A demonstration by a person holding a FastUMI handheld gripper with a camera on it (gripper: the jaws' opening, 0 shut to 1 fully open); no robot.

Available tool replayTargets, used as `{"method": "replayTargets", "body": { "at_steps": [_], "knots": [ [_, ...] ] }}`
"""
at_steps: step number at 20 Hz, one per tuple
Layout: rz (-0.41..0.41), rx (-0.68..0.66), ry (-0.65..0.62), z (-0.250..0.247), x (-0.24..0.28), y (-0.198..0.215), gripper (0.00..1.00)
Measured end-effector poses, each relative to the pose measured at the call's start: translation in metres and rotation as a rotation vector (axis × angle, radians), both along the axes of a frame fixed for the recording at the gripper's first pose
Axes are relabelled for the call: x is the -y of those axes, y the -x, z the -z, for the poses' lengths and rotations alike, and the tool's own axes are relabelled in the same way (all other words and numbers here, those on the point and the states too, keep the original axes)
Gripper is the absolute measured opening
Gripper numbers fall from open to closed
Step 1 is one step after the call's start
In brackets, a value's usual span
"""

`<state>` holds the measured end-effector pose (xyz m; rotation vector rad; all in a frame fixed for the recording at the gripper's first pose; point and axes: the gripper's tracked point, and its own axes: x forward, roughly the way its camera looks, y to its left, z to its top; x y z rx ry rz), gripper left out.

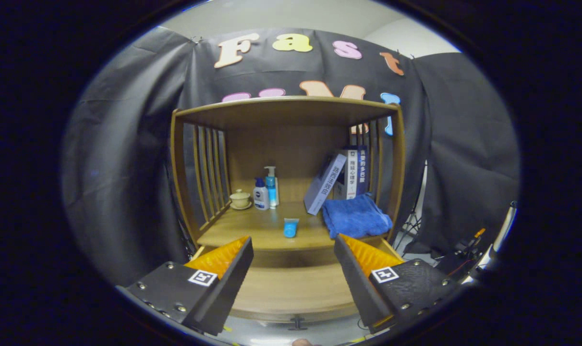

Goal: Pull open the drawer, take out the items inside it, and place them on the countertop above the cabinet.

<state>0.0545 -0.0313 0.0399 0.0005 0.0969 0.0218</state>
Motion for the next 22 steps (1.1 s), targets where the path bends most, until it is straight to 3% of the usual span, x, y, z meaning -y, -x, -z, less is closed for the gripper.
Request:
{"method": "replayTargets", "body": {
  "at_steps": [7,13,22],
  "knots": [
    [0.051,-0.008,0.02,0.084,0.017,0.048,1.0],
    [0.076,-0.089,-0.019,0.17,0.027,0.053,1.0],
    [0.096,-0.12,-0.067,0.226,0.033,0.056,1.0]
  ]
}}
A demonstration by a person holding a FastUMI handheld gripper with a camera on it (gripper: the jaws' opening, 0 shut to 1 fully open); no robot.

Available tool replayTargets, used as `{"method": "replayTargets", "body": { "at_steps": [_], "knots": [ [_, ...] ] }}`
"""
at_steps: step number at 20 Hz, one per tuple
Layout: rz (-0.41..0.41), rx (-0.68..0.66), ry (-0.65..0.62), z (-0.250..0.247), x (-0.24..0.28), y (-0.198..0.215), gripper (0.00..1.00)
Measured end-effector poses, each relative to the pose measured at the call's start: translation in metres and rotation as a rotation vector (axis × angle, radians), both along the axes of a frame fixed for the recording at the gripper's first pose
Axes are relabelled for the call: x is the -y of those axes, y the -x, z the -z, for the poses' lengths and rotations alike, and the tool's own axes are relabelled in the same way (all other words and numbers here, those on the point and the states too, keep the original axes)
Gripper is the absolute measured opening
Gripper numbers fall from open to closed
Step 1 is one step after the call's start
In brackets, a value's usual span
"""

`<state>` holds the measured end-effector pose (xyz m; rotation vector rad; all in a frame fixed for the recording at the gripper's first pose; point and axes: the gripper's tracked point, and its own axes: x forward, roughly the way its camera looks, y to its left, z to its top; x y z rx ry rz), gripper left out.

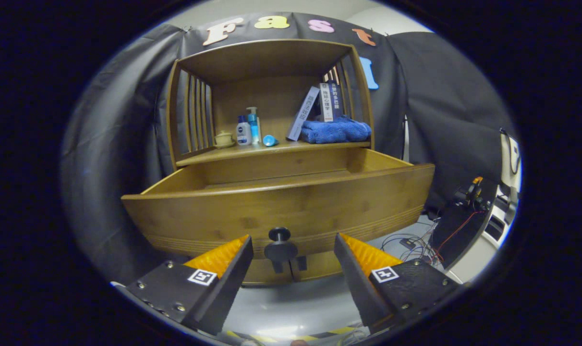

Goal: Pull open the drawer, take out the items inside it, and place them on the countertop above the cabinet.

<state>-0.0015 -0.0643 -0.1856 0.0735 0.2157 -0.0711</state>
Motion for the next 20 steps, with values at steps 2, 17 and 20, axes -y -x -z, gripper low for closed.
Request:
{"method": "replayTargets", "body": {
  "at_steps": [2,17,20],
  "knots": [
    [0.018,0.009,-0.006,0.007,0.001,-0.005,1.0],
    [-0.138,0.16,0.149,0.014,-0.043,-0.054,0.97],
    [-0.136,0.175,0.133,0.011,-0.047,-0.064,0.97]
  ]
}}
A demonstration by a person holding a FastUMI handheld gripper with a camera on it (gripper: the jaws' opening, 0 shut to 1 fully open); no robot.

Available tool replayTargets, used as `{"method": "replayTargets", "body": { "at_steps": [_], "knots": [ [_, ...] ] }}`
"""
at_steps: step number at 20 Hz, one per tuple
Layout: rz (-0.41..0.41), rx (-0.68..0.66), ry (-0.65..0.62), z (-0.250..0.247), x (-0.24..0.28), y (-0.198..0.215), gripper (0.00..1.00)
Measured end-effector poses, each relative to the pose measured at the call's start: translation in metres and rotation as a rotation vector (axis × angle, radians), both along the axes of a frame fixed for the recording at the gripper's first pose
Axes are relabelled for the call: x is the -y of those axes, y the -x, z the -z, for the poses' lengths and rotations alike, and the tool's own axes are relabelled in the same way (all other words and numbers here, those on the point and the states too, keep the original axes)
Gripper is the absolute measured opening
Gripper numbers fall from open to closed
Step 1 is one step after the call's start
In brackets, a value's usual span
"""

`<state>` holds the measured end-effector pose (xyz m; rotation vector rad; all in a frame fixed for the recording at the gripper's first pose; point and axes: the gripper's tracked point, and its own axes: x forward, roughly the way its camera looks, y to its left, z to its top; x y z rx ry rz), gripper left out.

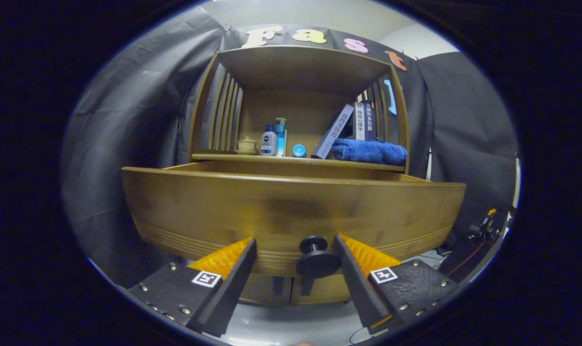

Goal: Pull open the drawer, take out the items inside it, and place them on the countertop above the cabinet.

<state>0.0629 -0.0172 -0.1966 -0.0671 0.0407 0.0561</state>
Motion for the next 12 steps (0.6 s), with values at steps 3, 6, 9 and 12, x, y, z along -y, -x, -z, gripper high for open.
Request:
{"method": "replayTargets", "body": {
  "at_steps": [3,6,9,12],
  "knots": [
    [0.009,0.008,0.007,-0.002,-0.004,-0.016,0.98],
    [0.023,0.007,0.005,-0.004,-0.01,-0.032,0.98],
    [0.018,0.008,-0.004,-0.005,-0.014,-0.051,0.99],
    [0.019,0.026,-0.028,-0.01,-0.015,-0.066,0.99]
  ]
}}
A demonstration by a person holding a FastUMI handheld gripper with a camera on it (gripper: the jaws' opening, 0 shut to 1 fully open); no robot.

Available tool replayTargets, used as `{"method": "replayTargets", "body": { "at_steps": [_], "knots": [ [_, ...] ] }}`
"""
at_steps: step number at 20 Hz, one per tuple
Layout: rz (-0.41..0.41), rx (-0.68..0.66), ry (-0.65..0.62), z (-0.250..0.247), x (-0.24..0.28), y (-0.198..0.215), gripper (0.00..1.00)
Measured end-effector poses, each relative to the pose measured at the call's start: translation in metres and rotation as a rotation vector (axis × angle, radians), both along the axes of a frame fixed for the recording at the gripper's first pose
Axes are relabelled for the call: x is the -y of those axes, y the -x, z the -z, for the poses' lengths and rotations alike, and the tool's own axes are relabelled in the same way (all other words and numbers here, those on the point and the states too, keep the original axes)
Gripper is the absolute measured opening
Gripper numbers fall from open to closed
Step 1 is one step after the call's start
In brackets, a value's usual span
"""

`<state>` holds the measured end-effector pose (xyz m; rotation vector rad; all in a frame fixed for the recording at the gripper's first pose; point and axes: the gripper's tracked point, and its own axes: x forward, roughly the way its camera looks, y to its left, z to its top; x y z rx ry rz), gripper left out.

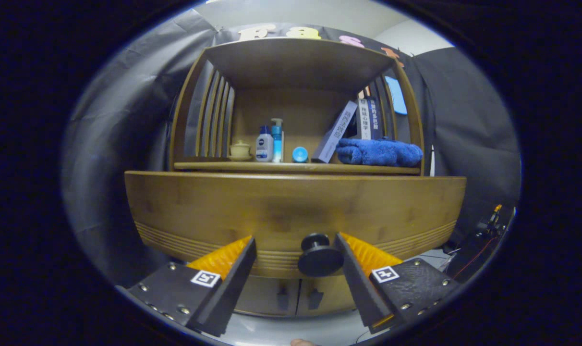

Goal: Pull open the drawer, take out the items inside it, and place them on the countertop above the cabinet.

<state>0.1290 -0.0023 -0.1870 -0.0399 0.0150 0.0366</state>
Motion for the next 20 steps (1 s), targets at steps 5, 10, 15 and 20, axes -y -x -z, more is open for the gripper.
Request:
{"method": "replayTargets", "body": {
  "at_steps": [5,10,15,20],
  "knots": [
    [-0.002,-0.006,-0.013,0.0,-0.002,-0.021,0.99],
    [-0.003,0.003,-0.018,0.0,-0.004,-0.031,0.99],
    [-0.005,0.03,-0.011,-0.001,-0.007,-0.055,0.99],
    [-0.007,0.033,-0.008,-0.002,-0.009,-0.079,0.99]
  ]
}}
